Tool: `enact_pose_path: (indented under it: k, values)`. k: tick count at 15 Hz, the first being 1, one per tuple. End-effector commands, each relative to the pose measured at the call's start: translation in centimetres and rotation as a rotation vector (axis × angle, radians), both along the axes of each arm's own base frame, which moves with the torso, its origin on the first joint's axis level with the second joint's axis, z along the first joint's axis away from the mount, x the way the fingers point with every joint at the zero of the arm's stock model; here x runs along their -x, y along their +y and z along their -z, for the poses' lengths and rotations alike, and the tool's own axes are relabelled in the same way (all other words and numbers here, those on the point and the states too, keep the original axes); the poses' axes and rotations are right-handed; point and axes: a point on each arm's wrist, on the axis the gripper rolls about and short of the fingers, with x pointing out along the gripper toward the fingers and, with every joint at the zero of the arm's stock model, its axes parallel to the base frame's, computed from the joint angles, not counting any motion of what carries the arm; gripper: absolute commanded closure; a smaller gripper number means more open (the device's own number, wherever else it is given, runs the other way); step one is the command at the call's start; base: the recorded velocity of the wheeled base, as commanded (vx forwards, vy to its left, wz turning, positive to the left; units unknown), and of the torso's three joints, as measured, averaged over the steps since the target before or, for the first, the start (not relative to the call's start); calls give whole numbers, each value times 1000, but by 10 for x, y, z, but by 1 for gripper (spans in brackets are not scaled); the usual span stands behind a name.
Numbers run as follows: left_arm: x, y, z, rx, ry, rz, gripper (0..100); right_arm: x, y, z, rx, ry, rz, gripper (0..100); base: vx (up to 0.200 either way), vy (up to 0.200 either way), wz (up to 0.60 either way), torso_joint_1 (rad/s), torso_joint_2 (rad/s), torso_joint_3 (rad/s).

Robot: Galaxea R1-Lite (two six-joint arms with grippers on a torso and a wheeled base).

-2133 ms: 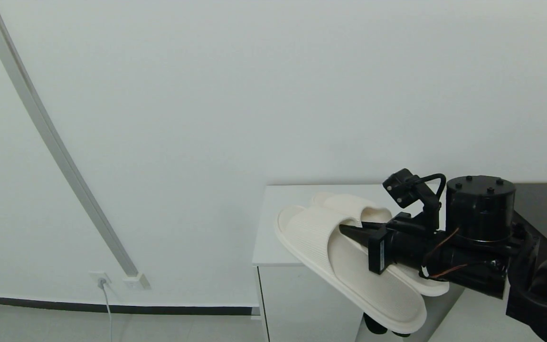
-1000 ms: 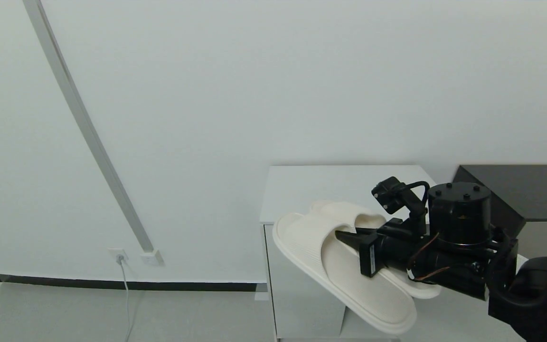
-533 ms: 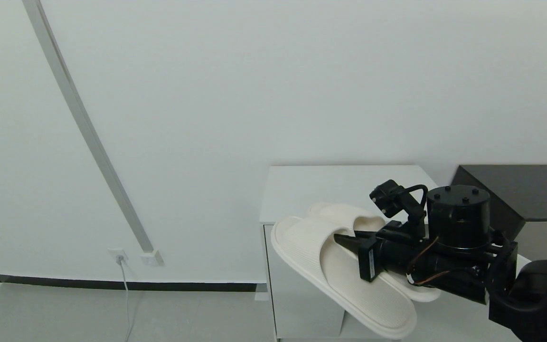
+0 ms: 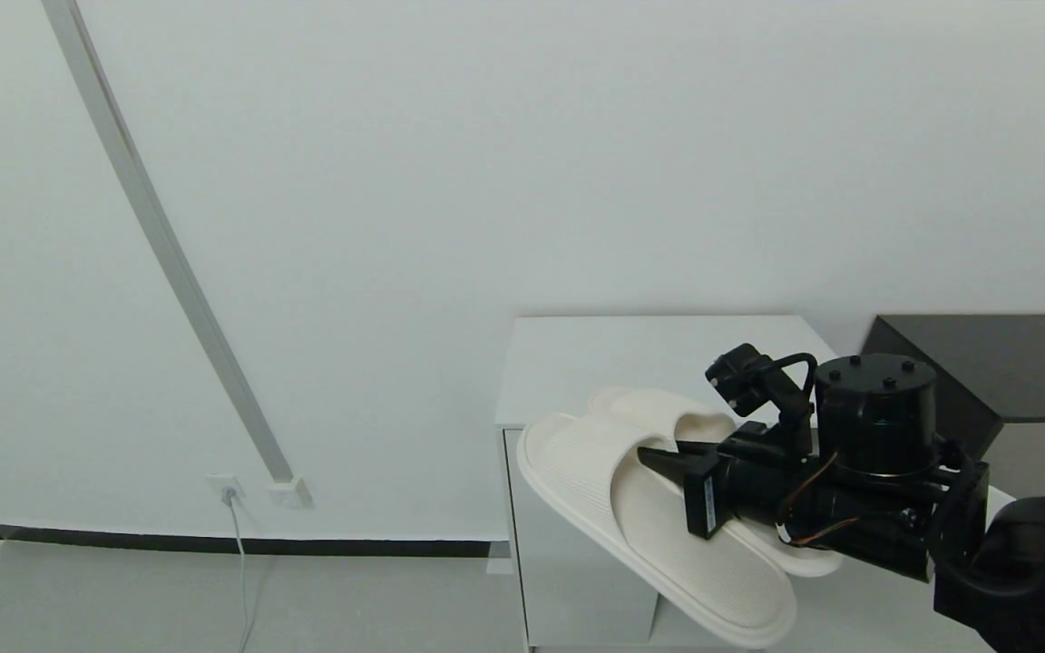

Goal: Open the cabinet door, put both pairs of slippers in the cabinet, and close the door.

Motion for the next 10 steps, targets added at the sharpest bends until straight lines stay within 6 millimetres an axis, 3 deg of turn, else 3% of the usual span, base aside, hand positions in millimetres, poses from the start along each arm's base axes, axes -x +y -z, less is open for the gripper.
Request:
enact_pose_path:
  k: [1,10]
  values:
    - [0,0,0,0,2,0,100,0,1,1,2,3,-1,100,0,-200,0,-2,2,-2]
    - [0,0,0,2,0,0,100,1,1,2,10,0,-6,100,0,-200,0,3,3,3]
